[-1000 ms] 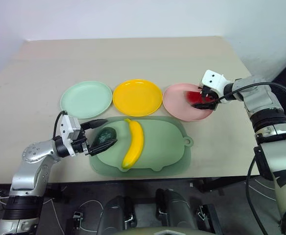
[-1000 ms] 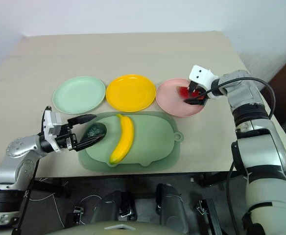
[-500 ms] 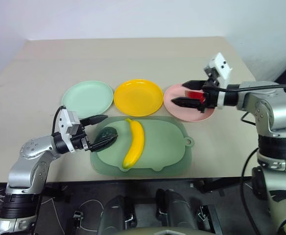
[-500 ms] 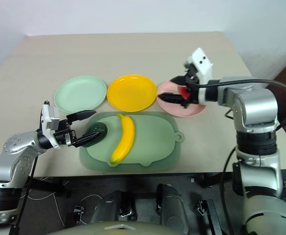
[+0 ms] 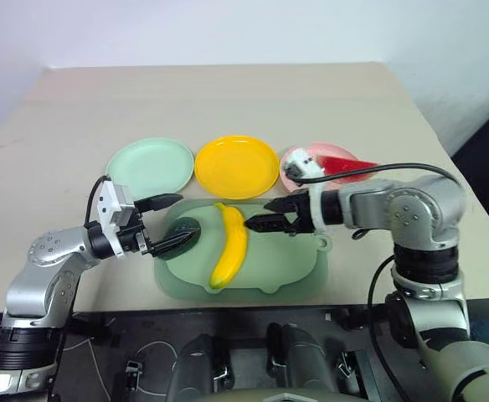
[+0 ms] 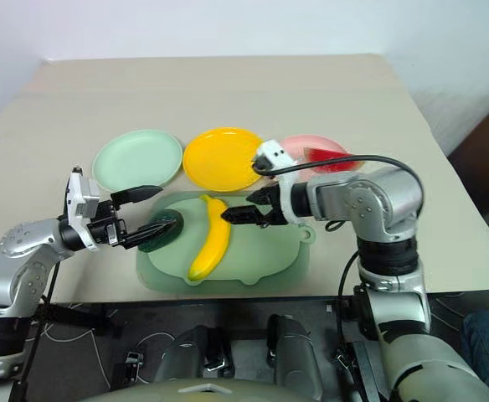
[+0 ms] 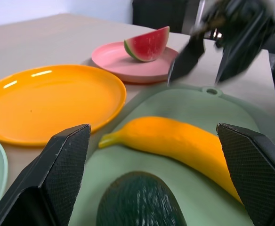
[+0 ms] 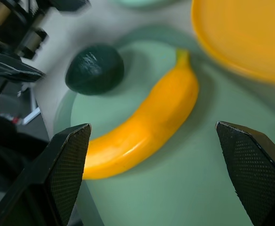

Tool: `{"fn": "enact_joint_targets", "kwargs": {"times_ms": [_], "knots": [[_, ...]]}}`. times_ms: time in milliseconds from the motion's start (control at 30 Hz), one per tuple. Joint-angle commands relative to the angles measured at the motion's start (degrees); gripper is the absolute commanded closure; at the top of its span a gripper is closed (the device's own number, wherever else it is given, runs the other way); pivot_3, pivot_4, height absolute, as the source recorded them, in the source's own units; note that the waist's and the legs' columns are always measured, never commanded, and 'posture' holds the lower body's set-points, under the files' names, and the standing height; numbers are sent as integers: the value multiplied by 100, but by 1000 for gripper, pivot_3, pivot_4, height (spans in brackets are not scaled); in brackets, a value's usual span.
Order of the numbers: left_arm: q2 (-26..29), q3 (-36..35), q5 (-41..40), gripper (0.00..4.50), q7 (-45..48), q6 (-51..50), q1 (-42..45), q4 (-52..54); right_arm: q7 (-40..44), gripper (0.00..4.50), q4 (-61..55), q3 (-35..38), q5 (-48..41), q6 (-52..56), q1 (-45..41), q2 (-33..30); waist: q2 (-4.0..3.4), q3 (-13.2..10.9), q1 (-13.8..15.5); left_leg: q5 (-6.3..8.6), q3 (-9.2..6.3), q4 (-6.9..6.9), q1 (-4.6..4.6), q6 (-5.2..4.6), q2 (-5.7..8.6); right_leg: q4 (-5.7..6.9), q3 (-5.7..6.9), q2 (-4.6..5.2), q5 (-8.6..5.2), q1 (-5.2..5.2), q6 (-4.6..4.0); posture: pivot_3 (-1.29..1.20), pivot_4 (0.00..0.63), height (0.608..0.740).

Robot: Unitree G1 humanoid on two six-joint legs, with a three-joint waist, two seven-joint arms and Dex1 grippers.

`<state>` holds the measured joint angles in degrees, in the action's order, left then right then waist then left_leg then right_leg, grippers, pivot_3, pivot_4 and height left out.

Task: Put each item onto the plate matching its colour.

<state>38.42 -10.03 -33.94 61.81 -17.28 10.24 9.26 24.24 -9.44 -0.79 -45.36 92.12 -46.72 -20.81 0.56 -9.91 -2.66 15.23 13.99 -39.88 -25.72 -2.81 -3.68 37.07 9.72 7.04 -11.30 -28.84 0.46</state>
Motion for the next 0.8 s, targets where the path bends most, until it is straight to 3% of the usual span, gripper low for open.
{"fn": "enact_joint_targets", "kwargs": {"times_ms": [33,233,433,633,767,800], "knots": [[135,-164,-71,0,3,-13,123,144,-985,20,673,-10,-939,38,-467,166,0,0,6,0,1,0,0,0,0,0,-1,0,0,0,0,0,150,696],[182,-155,-73,0,-40,-44,152,179,-2830,20,2111,-150,-2590,38,-1005,366,1,0,9,0,1,-2,1,0,-1,0,-2,-3,1,5,2,0,150,696],[161,-141,-96,0,-211,-169,182,360,-4992,20,3423,95,-3576,38,-1420,951,0,0,-4,-1,3,-2,3,1,-5,3,-3,-15,10,6,16,0,150,696],[95,-76,-134,0,-426,-333,251,553,-6387,20,3903,180,-4203,38,-1630,1210,0,0,4,-2,4,-2,8,1,-5,4,-4,-24,10,13,18,0,150,696],[62,-56,-179,0,-548,-455,316,656,-6914,20,3969,184,-4532,38,-1629,1275,0,0,5,-2,3,-2,15,1,-5,2,-4,-25,10,21,18,0,150,696],[59,-51,-171,0,-564,-471,330,666,-7011,193,3973,158,-4613,38,-1635,1270,0,0,6,-2,3,-2,17,1,-5,3,-4,-25,10,22,19,0,150,696]]}}
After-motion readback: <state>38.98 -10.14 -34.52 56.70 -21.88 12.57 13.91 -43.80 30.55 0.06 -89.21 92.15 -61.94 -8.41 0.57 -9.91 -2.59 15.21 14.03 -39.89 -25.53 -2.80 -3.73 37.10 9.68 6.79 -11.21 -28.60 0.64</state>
